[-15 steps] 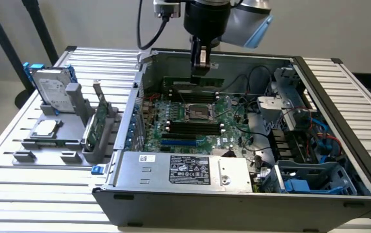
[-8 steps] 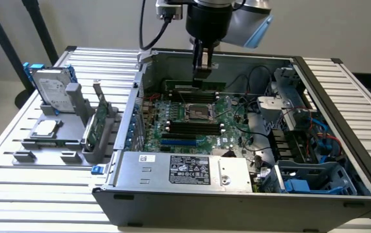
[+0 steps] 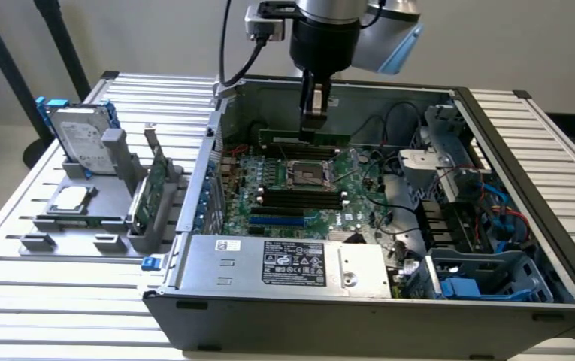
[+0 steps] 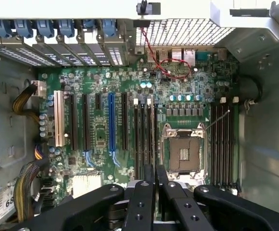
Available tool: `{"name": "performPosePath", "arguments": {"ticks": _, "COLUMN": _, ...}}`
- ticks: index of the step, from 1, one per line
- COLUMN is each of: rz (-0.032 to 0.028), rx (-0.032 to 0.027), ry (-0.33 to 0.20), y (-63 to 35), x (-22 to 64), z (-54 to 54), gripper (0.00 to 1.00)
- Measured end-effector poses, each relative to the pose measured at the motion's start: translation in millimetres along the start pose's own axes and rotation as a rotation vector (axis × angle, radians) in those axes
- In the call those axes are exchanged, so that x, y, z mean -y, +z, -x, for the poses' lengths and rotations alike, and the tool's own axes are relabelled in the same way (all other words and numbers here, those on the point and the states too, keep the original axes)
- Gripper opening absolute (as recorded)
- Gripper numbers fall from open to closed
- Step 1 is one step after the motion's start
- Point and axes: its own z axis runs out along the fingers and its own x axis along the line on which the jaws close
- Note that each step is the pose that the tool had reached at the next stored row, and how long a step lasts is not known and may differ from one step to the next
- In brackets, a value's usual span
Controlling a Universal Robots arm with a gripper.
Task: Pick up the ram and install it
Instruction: 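Pick up the ram and move it above insertion slot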
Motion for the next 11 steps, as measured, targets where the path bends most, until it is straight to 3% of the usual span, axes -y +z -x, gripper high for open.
{"name": "performPosePath", "arguments": {"ticks": 11, "rz": -0.001, "rx": 0.0013, "ry": 0.032, "y": 19.7, "x": 5.5, "z": -0.4, "gripper": 0.13}}
